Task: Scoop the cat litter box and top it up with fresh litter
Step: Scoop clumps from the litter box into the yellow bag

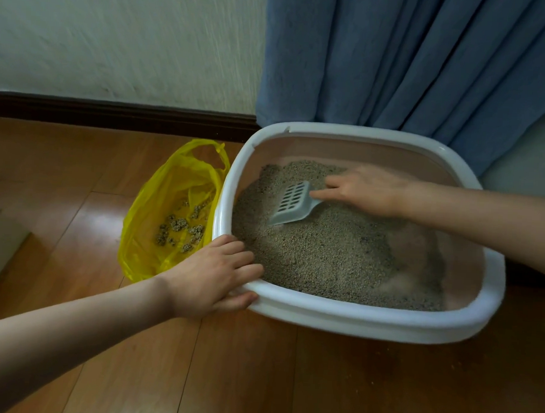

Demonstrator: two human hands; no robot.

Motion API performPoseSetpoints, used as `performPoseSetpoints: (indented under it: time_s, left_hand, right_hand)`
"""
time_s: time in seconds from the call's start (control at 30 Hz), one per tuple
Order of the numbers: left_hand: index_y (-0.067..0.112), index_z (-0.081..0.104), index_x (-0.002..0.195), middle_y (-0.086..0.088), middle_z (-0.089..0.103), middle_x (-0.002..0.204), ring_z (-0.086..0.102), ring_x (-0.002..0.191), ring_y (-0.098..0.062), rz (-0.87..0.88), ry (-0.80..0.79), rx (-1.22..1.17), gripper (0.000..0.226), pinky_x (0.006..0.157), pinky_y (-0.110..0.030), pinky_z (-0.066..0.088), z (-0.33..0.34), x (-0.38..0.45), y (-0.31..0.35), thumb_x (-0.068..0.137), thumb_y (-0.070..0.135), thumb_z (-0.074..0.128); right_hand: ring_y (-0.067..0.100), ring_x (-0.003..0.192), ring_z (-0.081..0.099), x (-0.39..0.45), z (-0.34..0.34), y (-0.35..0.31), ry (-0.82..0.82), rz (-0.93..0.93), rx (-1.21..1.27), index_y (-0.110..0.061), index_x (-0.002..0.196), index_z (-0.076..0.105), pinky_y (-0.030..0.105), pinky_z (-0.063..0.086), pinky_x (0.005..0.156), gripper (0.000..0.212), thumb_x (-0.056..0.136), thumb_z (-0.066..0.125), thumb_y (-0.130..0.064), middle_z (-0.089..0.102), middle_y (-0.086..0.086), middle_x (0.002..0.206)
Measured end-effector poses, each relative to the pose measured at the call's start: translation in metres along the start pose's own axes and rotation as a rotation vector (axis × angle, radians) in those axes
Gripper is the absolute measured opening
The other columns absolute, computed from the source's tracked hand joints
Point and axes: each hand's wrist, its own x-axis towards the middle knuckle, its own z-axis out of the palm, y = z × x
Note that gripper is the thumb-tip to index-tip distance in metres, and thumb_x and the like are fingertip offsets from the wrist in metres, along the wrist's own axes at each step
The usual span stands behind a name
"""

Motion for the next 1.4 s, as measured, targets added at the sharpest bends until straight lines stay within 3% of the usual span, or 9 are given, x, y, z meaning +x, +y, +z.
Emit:
performPoseSetpoints:
  time_s: [0.2, 0.3, 0.43, 0.6, 0.77, 1.0, 1.13, 1.23, 1.4]
  left_hand:
    - [0.021, 0.052, 0.098, 0.002, 0.052, 0.086, 0.049, 0.082, -0.021, 0.013, 0.017, 0.005, 0.028, 0.086, -0.036, 0.039, 0.001, 0.0, 0.0, 0.098, 0.047, 0.042]
    - [0.02, 0.055, 0.098, 0.002, 0.052, 0.086, 0.048, 0.082, -0.02, 0.012, 0.028, 0.016, 0.029, 0.086, -0.035, 0.036, 0.003, 0.001, -0.001, 0.097, 0.046, 0.042]
    - [0.02, 0.056, 0.099, 0.003, 0.053, 0.086, 0.048, 0.082, -0.02, 0.001, 0.017, 0.023, 0.03, 0.088, -0.034, 0.034, 0.003, 0.0, 0.0, 0.097, 0.046, 0.042]
    - [0.02, 0.056, 0.1, 0.003, 0.054, 0.087, 0.049, 0.084, -0.019, -0.008, -0.017, 0.022, 0.029, 0.089, -0.032, 0.033, -0.002, 0.0, 0.001, 0.098, 0.047, 0.043]
    - [0.021, 0.057, 0.098, 0.003, 0.055, 0.086, 0.05, 0.083, -0.019, -0.012, -0.017, 0.025, 0.03, 0.089, -0.031, 0.033, -0.004, 0.0, 0.002, 0.098, 0.047, 0.042]
    - [0.022, 0.056, 0.098, 0.004, 0.054, 0.087, 0.05, 0.083, -0.019, -0.009, -0.01, 0.016, 0.029, 0.09, -0.032, 0.033, -0.002, -0.002, 0.001, 0.099, 0.047, 0.041]
    - [0.022, 0.055, 0.094, 0.004, 0.051, 0.084, 0.048, 0.08, -0.019, -0.006, 0.016, 0.011, 0.032, 0.086, -0.033, 0.036, 0.002, -0.003, -0.001, 0.1, 0.047, 0.037]
    - [0.021, 0.056, 0.09, 0.004, 0.05, 0.082, 0.05, 0.077, -0.021, 0.0, 0.023, 0.005, 0.037, 0.082, -0.035, 0.039, 0.004, -0.002, -0.002, 0.1, 0.048, 0.033]
    - [0.018, 0.059, 0.088, 0.001, 0.052, 0.08, 0.051, 0.074, -0.023, 0.025, 0.077, 0.023, 0.041, 0.078, -0.034, 0.035, 0.008, -0.001, -0.004, 0.099, 0.049, 0.033]
  right_hand:
    - [0.012, 0.076, 0.057, -0.077, 0.008, 0.037, 0.008, -0.058, -0.101, -0.035, 0.14, 0.044, 0.026, 0.046, 0.058, 0.087, 0.069, 0.071, 0.009, 0.064, -0.003, 0.11]
    - [0.013, 0.058, 0.058, -0.087, -0.009, 0.054, 0.047, -0.157, -0.218, -0.028, 0.123, 0.065, 0.015, 0.025, 0.043, 0.082, 0.053, 0.081, 0.011, 0.067, -0.003, 0.084]
    - [0.012, 0.057, 0.043, -0.064, -0.029, 0.049, 0.166, -0.105, -0.168, -0.024, 0.127, 0.062, 0.016, 0.01, 0.047, 0.065, 0.07, 0.064, 0.005, 0.062, 0.0, 0.082]
    - [0.014, 0.082, 0.052, 0.009, -0.032, -0.012, 0.12, 0.027, -0.003, -0.031, 0.142, 0.042, 0.023, 0.036, 0.061, 0.05, 0.095, 0.049, -0.015, 0.059, -0.001, 0.11]
    - [0.019, 0.077, 0.049, 0.054, -0.014, -0.045, 0.099, 0.022, 0.001, -0.021, 0.13, 0.052, 0.03, 0.029, 0.061, 0.032, 0.099, 0.043, -0.014, 0.043, -0.001, 0.084]
    - [0.013, 0.072, 0.047, -0.003, 0.007, -0.041, -0.016, -0.038, 0.045, -0.024, 0.147, 0.034, 0.015, 0.024, 0.052, 0.056, 0.096, 0.048, -0.004, 0.047, -0.001, 0.097]
    - [0.014, 0.056, 0.042, -0.058, 0.014, -0.008, 0.106, -0.085, -0.023, -0.018, 0.133, 0.057, 0.021, 0.026, 0.044, 0.073, 0.068, 0.073, 0.012, 0.054, 0.004, 0.075]
    - [0.009, 0.06, 0.039, -0.097, 0.011, 0.016, 0.137, 0.016, -0.032, -0.021, 0.124, 0.064, 0.021, 0.024, 0.043, 0.076, 0.059, 0.073, 0.018, 0.062, 0.004, 0.078]
    - [0.016, 0.078, 0.051, -0.123, -0.014, 0.036, -0.164, 0.466, -0.119, -0.036, 0.135, 0.049, 0.023, 0.021, 0.046, 0.05, 0.092, 0.043, -0.011, 0.062, 0.0, 0.108]
